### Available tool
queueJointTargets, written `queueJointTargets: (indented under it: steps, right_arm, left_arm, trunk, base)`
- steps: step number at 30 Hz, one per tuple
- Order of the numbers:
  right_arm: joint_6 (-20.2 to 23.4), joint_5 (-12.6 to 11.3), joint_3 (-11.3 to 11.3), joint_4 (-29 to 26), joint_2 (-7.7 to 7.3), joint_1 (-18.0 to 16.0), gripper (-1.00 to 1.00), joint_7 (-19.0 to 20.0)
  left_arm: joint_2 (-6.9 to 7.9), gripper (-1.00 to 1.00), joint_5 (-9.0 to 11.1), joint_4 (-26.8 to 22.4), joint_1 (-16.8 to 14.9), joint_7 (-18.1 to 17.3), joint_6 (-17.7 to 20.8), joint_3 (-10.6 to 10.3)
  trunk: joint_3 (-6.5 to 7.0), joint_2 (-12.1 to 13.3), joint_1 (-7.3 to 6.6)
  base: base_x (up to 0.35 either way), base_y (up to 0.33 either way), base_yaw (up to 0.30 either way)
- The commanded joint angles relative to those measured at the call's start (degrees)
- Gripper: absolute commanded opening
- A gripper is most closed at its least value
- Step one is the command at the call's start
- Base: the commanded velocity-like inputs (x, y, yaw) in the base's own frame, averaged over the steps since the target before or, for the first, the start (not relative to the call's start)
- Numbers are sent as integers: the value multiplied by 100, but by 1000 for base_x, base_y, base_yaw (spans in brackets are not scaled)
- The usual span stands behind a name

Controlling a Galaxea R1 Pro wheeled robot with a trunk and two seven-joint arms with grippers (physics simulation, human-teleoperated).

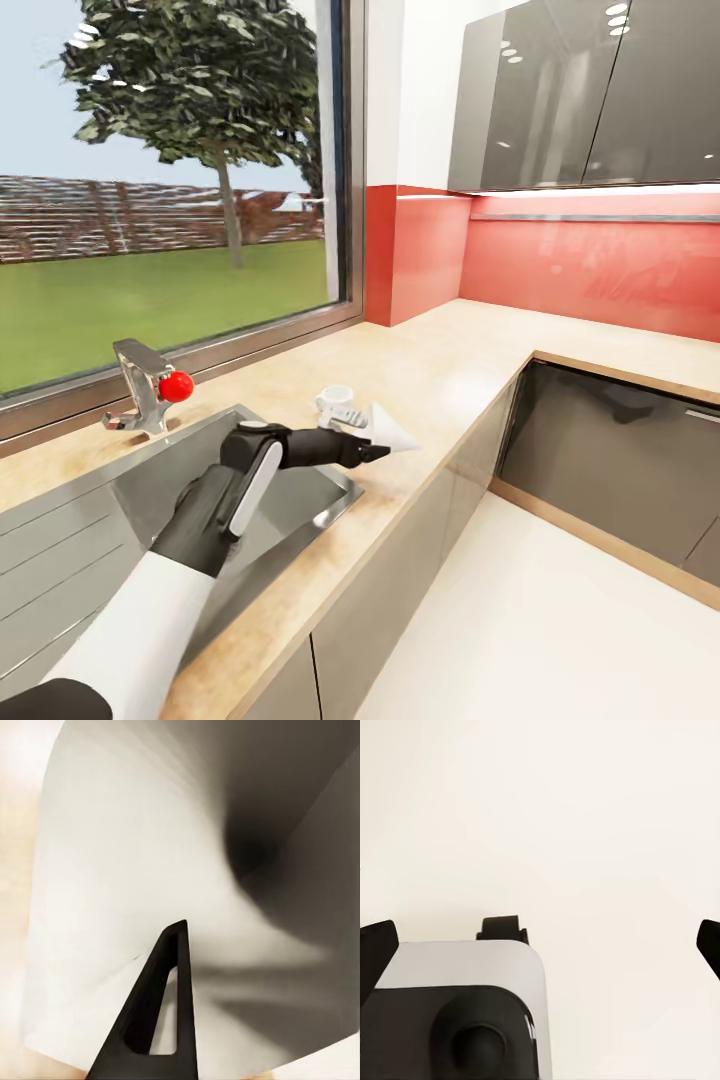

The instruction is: Set up a coffee station on the kitchen countertop: keep the coffee maker on the countertop, move the bottle of coffee from the kitchen shelf to the counter next to the coffee maker, place a paper coffee filter on top of the coffee maker, put the saucer next to the coffee maker with the coffee cup on the saucer, and place the electric kettle next to the coffee maker.

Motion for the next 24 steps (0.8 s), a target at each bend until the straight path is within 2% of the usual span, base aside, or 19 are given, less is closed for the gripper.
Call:
queueJointTargets:
  steps: [1, 6, 7, 8, 9, 14, 24]
  right_arm:
    - [-17, 60, -36, 4, 9, -4, 100, -1]
    - [-23, 60, -37, 4, 13, -4, 100, -2]
    - [-25, 52, -45, 4, 12, -4, 100, -2]
    - [-26, 53, -45, 4, 12, -4, 100, -2]
    - [-26, 58, -38, 4, 12, -4, 100, -2]
    - [-26, 59, -37, 4, 12, -4, 100, -2]
    - [-26, 57, -37, 1, 19, -4, 100, -2]
  left_arm:
    - [30, -100, 21, -82, 1, 9, 49, 3]
    - [67, -100, 20, -151, 4, 11, 57, 20]
    - [119, -100, 17, -163, 4, 19, 58, 290]
    - [147, -100, 10, -164, 4, 24, 58, 319]
    - [257, -100, 4, -164, 11, 76, 54, 349]
    - [408, -100, 15, -164, 13, 350, 50, 354]
    - [437, -100, 20, -166, 13, 406, 49, 355]
  trunk:
    - [-6, -3, 0]
    - [-6, -3, 0]
    - [2, -3, 0]
    - [10, -3, 0]
    - [19, -3, 0]
    - [54, -3, 0]
    - [108, -3, 0]
  base:
    - [0, 0, 0]
    - [-72, -37, 0]
    - [-272, -148, 0]
    - [-277, -145, 12]
    - [-294, -124, 112]
    - [-306, -87, 174]
    - [-323, -9, 229]
